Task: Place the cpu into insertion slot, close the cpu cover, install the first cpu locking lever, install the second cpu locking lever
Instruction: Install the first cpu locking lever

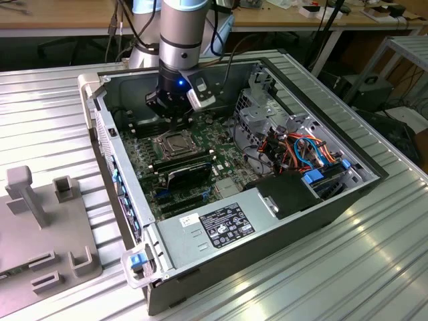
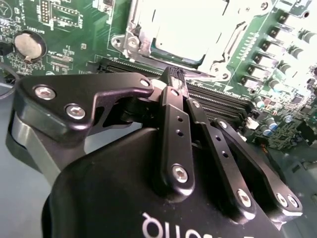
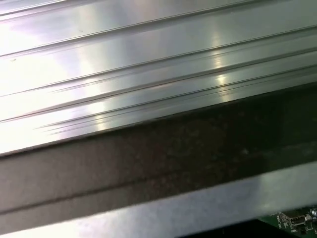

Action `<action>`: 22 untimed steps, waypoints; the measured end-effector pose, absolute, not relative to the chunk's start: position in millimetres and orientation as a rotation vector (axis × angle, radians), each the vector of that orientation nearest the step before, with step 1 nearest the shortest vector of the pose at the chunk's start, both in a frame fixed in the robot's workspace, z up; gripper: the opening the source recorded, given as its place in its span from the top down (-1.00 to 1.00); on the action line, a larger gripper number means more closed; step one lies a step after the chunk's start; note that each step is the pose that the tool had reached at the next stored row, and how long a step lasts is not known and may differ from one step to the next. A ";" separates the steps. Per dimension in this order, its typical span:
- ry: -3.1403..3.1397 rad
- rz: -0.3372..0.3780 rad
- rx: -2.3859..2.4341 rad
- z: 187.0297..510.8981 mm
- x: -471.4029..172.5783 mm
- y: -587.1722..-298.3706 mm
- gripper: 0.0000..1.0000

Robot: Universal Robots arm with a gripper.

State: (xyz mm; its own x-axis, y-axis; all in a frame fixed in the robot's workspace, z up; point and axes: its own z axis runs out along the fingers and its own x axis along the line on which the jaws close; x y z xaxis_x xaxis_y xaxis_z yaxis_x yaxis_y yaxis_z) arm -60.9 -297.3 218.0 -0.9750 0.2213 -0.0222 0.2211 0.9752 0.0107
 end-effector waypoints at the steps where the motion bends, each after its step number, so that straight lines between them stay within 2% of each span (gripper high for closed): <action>1: 3.100 0.013 0.339 217.9 -59.6 -297.0 0.79; 22: 3.116 0.015 0.131 208.5 -49.5 -294.6 0.79</action>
State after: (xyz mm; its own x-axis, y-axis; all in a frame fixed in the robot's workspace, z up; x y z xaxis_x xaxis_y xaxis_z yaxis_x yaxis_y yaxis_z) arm -49.5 -294.6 208.5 -0.9962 0.0840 -0.0223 0.0837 0.9964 0.0107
